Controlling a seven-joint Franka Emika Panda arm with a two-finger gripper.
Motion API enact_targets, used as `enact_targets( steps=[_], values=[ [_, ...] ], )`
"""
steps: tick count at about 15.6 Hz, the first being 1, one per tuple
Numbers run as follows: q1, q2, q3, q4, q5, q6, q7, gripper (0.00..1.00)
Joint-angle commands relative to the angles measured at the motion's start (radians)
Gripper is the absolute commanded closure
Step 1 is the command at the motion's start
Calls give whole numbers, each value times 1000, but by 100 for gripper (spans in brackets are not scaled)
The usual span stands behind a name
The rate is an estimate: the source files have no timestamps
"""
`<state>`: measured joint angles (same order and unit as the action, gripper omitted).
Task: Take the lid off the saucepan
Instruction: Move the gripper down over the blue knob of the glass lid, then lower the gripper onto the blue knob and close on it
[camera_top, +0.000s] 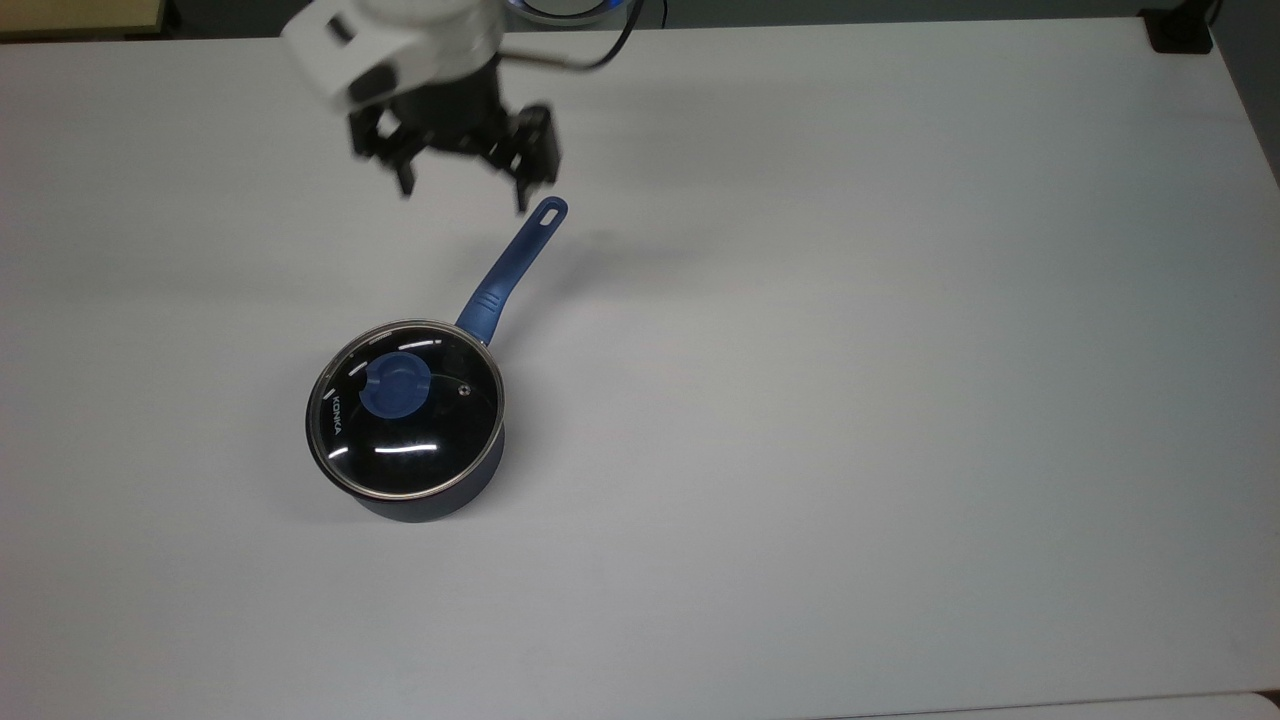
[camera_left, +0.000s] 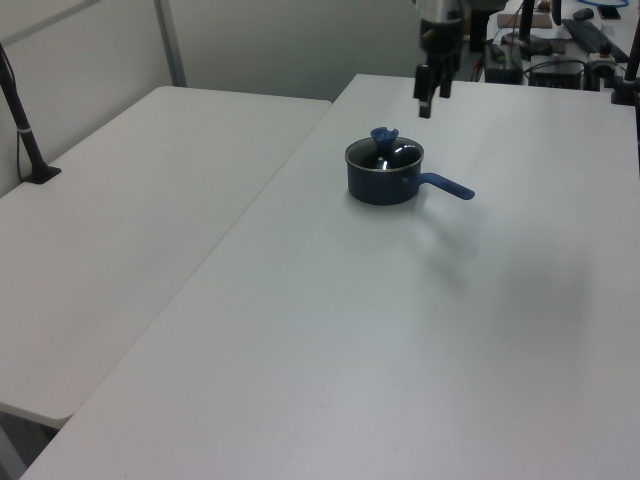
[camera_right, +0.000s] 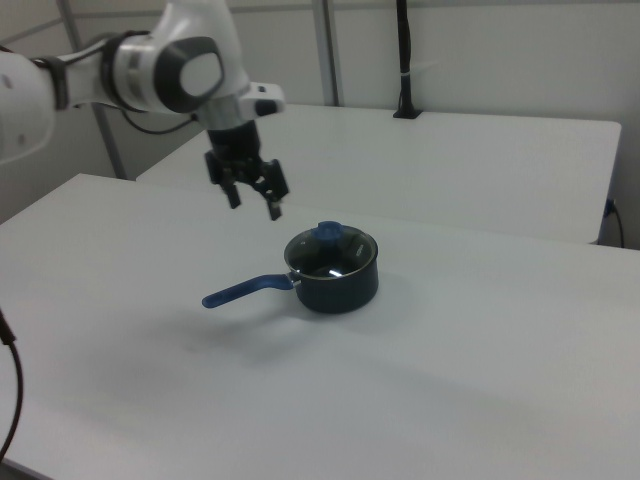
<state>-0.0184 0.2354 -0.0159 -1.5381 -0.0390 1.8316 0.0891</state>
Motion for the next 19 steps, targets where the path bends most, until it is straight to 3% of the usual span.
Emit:
enact_targets(
  steps=[1,11,15,19],
  values=[
    [-27,94,-7,92,-6,84,-57,0],
    [-72,232,-7,92,-9,365,-48,0],
    [-75,260,-7,92,-10,391,-49,11],
    [-72,280,-7,90,-6,410,-42,14]
  ],
)
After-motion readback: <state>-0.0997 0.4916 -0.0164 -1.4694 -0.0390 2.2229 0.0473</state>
